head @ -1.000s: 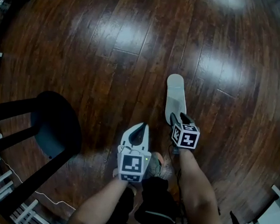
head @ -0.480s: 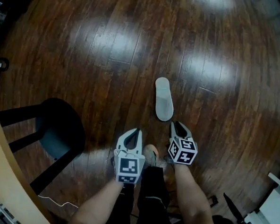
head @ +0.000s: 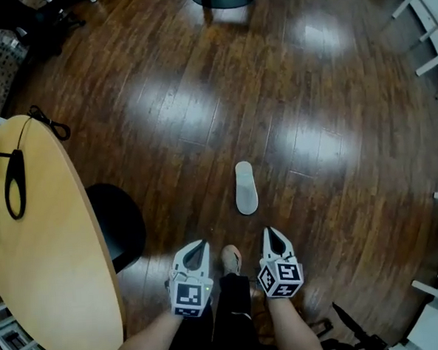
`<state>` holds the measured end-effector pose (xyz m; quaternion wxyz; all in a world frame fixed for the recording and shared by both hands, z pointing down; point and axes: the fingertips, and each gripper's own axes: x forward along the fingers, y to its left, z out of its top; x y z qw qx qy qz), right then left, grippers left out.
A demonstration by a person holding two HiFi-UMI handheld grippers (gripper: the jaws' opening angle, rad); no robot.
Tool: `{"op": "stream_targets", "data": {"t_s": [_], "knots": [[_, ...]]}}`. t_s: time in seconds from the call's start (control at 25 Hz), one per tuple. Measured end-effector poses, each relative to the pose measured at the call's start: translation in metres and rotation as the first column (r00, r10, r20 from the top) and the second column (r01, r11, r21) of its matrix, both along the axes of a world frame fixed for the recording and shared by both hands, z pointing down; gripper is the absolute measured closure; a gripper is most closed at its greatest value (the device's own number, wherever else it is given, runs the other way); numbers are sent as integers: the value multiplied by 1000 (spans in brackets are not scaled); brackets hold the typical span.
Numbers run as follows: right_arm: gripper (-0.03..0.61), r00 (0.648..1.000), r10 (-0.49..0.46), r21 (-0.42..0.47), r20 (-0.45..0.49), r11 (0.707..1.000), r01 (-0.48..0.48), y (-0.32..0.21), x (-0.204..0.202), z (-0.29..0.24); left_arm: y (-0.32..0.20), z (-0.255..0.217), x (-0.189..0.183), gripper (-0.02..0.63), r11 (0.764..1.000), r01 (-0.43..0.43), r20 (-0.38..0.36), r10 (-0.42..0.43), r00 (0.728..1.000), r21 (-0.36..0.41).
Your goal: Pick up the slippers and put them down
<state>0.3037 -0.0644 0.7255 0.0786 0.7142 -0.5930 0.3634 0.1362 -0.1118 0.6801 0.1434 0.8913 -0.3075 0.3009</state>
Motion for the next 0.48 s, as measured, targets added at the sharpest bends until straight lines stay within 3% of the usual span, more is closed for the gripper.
{"op": "stream_targets", "data": {"t_s": [0.24, 0.48], "knots": [[577, 993, -63, 121, -95, 990, 74, 34, -33, -114, 51, -100, -19, 607, 994, -22, -121, 35, 992, 110], [578, 978, -131, 186, -166, 969, 161, 76, -77, -209, 100, -177, -81, 607, 985, -61, -91, 76, 993, 159]]}}
